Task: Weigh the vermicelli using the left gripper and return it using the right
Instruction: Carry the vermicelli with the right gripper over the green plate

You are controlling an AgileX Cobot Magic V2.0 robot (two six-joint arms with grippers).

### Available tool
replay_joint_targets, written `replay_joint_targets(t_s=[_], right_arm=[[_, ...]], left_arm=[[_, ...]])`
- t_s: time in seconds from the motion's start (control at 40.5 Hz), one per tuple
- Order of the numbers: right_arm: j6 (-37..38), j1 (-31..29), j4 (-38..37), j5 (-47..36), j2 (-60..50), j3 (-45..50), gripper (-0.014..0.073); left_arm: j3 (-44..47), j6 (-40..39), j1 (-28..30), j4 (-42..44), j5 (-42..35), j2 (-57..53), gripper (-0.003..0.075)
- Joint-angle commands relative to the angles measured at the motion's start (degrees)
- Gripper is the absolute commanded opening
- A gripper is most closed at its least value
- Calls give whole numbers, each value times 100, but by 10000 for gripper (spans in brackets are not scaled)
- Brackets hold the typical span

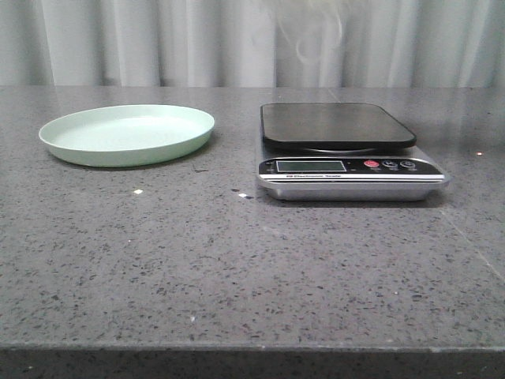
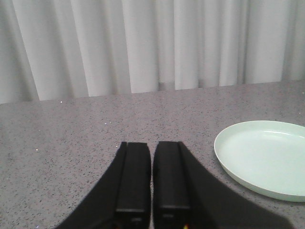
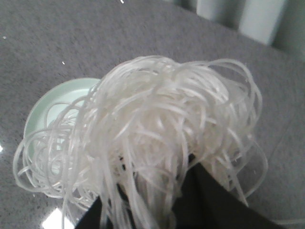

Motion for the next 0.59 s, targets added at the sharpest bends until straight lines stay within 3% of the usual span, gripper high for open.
replay_joint_targets(t_s=[0.0, 0.321, 0.567], right_arm=[[-187, 291, 286, -327, -23, -610, 151], [-188, 1324, 299, -564, 1307, -1495, 151], [-188, 1644, 314, -832, 2185, -1514, 151]], left_arm=[[-156, -51, -48, -70, -421, 21, 137], [-156, -51, -48, -70, -421, 21, 137], [-156, -51, -48, -70, -421, 21, 137]])
